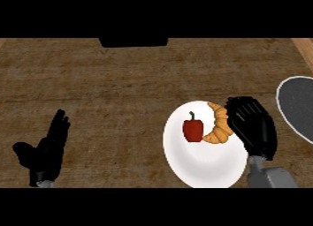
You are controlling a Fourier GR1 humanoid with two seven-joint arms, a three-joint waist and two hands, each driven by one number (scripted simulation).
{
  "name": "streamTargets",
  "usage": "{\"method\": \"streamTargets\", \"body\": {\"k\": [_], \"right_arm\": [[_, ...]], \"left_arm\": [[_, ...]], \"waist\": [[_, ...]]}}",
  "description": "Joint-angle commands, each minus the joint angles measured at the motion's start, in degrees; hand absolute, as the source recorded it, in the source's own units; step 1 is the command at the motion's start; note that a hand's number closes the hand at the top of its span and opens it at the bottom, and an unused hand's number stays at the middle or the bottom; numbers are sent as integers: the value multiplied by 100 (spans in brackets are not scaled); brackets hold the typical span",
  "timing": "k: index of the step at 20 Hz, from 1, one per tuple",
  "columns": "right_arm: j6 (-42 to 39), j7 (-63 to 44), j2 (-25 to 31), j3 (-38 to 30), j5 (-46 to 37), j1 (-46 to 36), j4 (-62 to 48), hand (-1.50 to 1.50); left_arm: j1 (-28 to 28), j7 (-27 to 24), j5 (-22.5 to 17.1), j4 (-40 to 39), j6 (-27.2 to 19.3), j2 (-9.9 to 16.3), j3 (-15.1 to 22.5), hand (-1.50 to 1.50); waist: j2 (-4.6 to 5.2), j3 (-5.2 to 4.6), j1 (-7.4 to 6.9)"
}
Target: Pick the bell pepper from the plate and place it in the pan
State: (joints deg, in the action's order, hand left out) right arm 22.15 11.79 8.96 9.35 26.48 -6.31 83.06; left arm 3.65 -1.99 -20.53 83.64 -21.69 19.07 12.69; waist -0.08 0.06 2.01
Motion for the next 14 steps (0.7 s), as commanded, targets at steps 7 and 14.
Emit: {"method": "streamTargets", "body": {"k": [7, 14], "right_arm": [[3562, 475, -885, 1950, -1603, 2039, 1244, -150], [4203, -2166, 342, 1738, -2537, 1441, 1823, -150]], "left_arm": [[137, 543, -414, 95, -68, -355, -15, 0], [-79, 341, -248, -257, 16, -537, 22, 0]], "waist": [[-41, -27, -63], [28, -31, -220]]}}
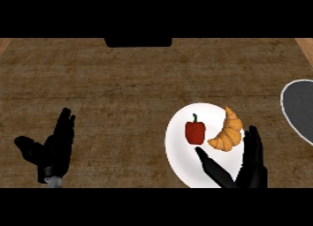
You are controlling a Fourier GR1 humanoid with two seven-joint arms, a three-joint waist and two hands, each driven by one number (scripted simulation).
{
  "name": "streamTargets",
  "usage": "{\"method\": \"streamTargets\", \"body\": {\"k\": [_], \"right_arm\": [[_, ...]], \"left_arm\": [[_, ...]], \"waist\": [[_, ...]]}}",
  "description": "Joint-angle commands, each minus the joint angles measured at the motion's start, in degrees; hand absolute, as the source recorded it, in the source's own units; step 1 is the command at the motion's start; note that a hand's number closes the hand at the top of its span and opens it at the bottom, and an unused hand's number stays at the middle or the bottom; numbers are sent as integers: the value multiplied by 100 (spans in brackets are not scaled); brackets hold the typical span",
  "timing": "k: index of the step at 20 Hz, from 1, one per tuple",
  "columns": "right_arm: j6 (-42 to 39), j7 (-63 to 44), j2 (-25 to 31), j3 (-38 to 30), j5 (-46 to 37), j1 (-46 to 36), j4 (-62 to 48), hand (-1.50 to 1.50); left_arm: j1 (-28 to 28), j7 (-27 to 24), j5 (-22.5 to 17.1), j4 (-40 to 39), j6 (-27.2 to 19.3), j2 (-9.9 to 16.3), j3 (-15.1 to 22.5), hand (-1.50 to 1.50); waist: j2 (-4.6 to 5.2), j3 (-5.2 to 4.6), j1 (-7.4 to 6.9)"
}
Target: Pick the bell pepper from the plate and place it in the pan
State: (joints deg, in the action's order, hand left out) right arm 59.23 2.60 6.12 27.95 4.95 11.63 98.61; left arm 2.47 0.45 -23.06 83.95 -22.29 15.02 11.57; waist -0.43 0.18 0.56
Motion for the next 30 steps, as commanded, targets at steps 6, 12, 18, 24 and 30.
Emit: {"method": "streamTargets", "body": {"k": [6, 12, 18, 24, 30], "right_arm": [[-607, -3327, 1859, -398, -430, -1131, 143, -150], [-2439, -4743, 2893, 22, -22, -2006, -220, -150], [-3249, -5440, 2568, -193, 181, -3336, -1027, -150], [-4205, -5482, 2242, 69, 568, -3459, -1303, -150], [-4757, -5228, 2038, 141, 641, -2949, -1217, -150]], "left_arm": [[27, 153, -41, -253, 132, -152, 76, 0], [-1, 316, -10, -182, 185, -127, 170, 0], [-46, 41, -15, -616, 371, -293, 23, 0], [-196, 498, -20, -223, 281, -153, -91, 0], [76, 419, 88, -108, 362, -120, -178, 0]], "waist": [[75, -48, -137], [84, -41, -260], [67, -24, -144], [63, -17, -122], [42, -17, -67]]}}
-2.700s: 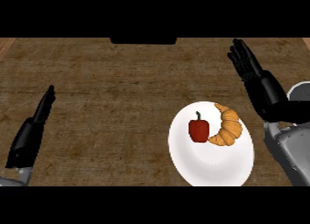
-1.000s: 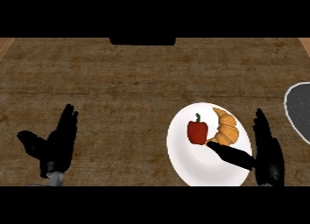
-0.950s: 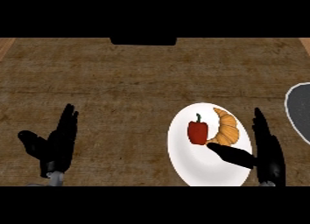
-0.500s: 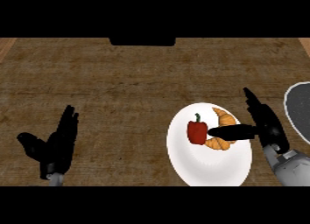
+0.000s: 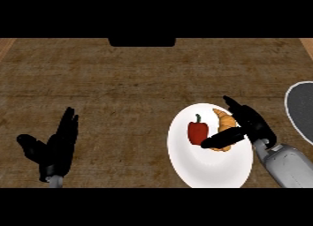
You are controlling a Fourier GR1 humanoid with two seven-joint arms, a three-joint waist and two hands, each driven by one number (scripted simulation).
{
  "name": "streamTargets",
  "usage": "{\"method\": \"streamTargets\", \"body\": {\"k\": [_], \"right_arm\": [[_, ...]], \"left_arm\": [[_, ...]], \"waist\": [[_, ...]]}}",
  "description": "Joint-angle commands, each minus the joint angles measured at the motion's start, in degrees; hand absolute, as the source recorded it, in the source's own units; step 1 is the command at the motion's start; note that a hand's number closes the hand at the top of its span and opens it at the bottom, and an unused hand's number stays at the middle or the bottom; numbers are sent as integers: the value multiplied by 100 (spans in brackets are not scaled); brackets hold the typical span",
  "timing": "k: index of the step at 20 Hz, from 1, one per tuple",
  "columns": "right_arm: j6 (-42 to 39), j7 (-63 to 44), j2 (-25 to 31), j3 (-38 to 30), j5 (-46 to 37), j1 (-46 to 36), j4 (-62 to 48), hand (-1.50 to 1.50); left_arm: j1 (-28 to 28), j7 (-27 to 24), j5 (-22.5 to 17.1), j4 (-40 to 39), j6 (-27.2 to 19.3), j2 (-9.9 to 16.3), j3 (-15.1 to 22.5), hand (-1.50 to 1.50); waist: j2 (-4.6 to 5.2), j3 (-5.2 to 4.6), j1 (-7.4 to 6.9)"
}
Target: Pick the bell pepper from the plate and place it in the pan
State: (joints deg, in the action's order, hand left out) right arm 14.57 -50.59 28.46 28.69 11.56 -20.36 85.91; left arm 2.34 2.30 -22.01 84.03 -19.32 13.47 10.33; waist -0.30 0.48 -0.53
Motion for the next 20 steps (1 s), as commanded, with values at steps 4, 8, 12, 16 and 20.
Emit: {"method": "streamTargets", "body": {"k": [4, 8, 12, 16, 20], "right_arm": [[-280, 496, -439, -225, -393, 256, -353, -150], [18, 657, -793, -294, -619, 262, -421, -150], [265, 850, -1116, -271, -1095, 166, -998, -150], [-45, 825, -962, -391, -1138, 317, -877, -150], [132, 796, -1521, -297, -1304, 356, -1061, -150]], "left_arm": [[-47, 290, 294, -46, -346, -391, 134, 0], [-165, 166, 204, -507, -44, -400, -9, 0], [-252, 269, 98, -487, 202, -204, -240, 0], [219, 312, 145, -87, 242, -174, -187, 0], [43, 200, 336, -247, 134, -415, -99, 0]], "waist": [[32, -47, 40], [40, -48, 47], [44, -48, 26], [34, -47, 19], [38, -48, 28]]}}
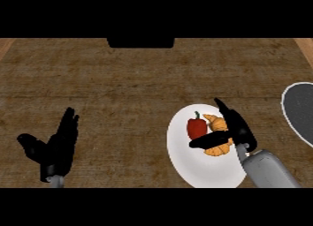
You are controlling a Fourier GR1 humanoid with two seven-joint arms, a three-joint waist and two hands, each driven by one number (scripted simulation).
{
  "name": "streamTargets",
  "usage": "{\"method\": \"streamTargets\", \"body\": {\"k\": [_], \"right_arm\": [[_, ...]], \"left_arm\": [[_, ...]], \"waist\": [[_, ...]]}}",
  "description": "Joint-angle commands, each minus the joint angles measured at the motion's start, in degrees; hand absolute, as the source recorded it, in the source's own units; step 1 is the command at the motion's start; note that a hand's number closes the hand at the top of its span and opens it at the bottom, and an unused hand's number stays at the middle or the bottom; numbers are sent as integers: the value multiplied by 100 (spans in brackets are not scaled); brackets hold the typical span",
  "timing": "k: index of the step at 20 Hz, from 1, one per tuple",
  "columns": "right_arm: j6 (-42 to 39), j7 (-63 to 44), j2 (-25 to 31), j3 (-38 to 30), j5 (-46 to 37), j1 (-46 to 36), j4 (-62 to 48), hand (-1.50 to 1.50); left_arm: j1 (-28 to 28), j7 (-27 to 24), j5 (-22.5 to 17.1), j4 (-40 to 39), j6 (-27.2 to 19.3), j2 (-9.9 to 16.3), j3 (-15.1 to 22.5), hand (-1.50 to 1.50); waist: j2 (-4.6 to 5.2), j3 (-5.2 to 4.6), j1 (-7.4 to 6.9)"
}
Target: Pick the bell pepper from the plate and place it in the pan
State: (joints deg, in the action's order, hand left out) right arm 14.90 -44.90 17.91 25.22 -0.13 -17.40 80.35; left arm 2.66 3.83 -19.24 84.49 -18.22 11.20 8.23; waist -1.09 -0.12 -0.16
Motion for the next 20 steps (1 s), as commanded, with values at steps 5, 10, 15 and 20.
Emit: {"method": "streamTargets", "body": {"k": [5, 10, 15, 20], "right_arm": [[53, 1133, -429, -2, -560, -38, -713, 150], [268, 1707, -619, -140, -797, 104, -1190, 150], [-381, 794, 417, 1173, -2185, 107, -197, 150], [-1030, 363, 1016, 1823, -3017, -35, 271, 150]], "left_arm": [[231, -179, -31, -371, 253, -132, -83, 0], [253, 257, 145, 66, 10, -134, 38, 0], [68, 258, -34, -246, 189, -57, -174, 0], [125, 264, 23, -237, 88, -125, -165, 0]], "waist": [[117, 13, -31], [116, 17, -41], [64, -11, 58], [72, -4, 73]]}}
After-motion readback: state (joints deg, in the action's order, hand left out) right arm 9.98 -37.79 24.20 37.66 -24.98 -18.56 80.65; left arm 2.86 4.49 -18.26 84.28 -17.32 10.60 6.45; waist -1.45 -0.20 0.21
